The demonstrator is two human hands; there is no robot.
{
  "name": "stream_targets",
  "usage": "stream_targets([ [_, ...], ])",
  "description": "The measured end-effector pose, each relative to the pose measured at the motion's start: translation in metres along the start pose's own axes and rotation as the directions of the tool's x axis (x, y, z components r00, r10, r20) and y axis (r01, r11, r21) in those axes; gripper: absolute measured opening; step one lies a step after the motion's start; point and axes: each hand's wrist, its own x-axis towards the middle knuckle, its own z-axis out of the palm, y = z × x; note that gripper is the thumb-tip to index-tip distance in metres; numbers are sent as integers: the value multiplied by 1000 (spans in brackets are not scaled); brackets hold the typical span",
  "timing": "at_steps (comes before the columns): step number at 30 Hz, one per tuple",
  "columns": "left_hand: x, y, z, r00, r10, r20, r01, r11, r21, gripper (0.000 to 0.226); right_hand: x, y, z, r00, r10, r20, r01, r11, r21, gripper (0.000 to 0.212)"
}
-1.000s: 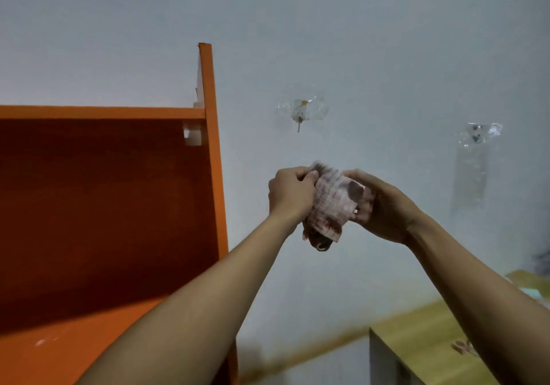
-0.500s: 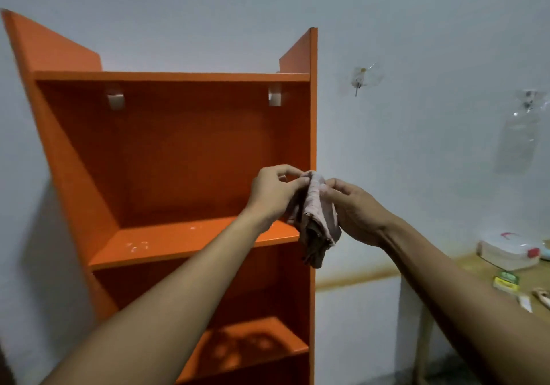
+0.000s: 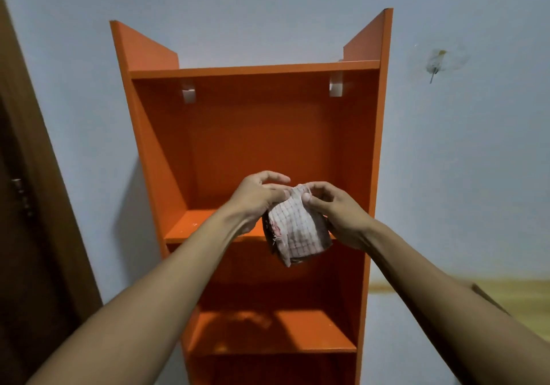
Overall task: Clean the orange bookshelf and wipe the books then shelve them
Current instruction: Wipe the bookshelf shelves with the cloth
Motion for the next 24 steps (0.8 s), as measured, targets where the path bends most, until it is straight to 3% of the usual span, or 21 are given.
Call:
stream_targets([
  [4,18,6,-4,998,1,61,-6,997,83,27,12,24,-9,976,54,211,-57,998,6,47],
  [7,33,2,-5,998,52,-37,-43,980,192,20,19,44,-15,967,48,250,-75,993,97,48],
  [11,44,-29,0,967,193,-166,-133,939,318,14,23,57,-7,994,69,84,-89,963,253,41],
  [14,47,-58,-1,939,289,-186,-211,913,349,9,27,69,1,988,128,-84,-95,944,317,36],
  [17,49,-88,-22,927,346,-144,-231,829,510,18,31,62,-8,958,215,-190,-109,885,453,28],
  [18,47,-99,-33,928,352,-123,-223,788,573,21,31,55,-13,946,202,-252,-93,918,385,26],
  [19,45,-110,-47,930,351,-107,-207,743,637,23,34,48,-19,931,151,-333,-83,974,210,26],
  [20,42,-119,-60,931,352,-98,-188,691,698,25,37,42,-26,906,44,-420,-71,996,-48,30],
  [21,40,-127,-74,932,348,-97,-161,641,750,28,44,38,-32,869,-108,-482,-61,945,-321,33],
  [22,39,-135,-87,937,336,-99,-131,598,791,32,51,34,-34,830,-260,-493,-75,824,-561,34],
  [24,37,-147,-105,950,293,-110,-71,544,836,39,64,40,-40,802,-418,-427,-170,526,-833,32],
])
